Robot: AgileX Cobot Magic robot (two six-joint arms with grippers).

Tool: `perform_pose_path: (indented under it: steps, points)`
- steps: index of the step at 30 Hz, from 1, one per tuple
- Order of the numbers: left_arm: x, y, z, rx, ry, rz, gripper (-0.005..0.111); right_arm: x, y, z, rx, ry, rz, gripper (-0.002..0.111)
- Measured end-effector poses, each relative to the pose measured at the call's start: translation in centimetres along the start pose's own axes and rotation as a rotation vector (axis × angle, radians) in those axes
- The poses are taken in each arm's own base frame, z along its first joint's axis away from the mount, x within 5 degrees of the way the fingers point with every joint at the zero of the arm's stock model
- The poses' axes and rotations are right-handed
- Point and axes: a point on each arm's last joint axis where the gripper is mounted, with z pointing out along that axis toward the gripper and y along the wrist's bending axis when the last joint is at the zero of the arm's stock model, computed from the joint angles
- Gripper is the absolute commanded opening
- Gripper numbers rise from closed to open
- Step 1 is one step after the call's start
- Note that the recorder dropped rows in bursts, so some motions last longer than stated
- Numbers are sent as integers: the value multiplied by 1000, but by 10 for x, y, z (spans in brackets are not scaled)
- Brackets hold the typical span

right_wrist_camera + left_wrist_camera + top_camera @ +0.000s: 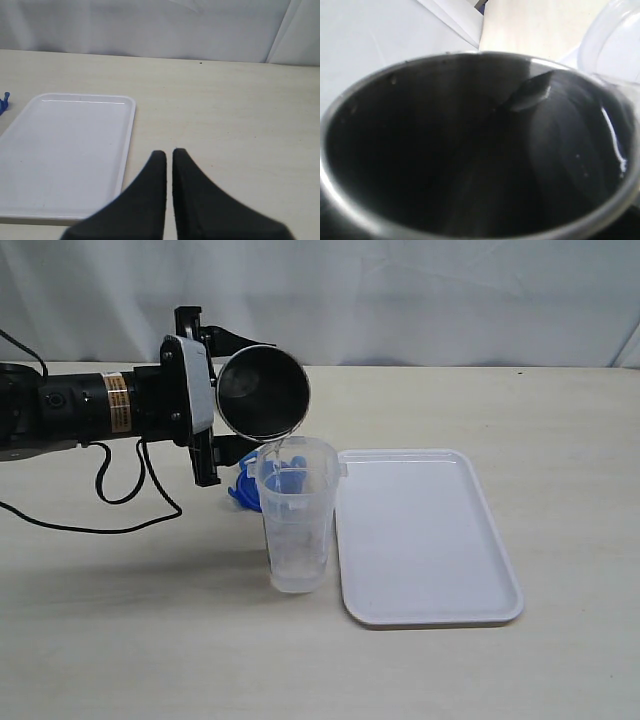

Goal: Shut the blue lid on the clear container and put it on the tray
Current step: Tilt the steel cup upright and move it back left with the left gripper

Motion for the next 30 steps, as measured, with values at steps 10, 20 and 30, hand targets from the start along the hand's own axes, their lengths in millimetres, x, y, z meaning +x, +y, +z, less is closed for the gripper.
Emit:
perform_pose_path:
  steps: [10,20,30]
  points:
    - [0,0,0,0,0,-76,0,0,0,0,0,0,0,5]
    - [1,2,0,-25,3,-480,0,0,0,0,0,0,0,5]
    - [43,24,-14,-451,133,-1049,0,0,0,0,0,0,0,5]
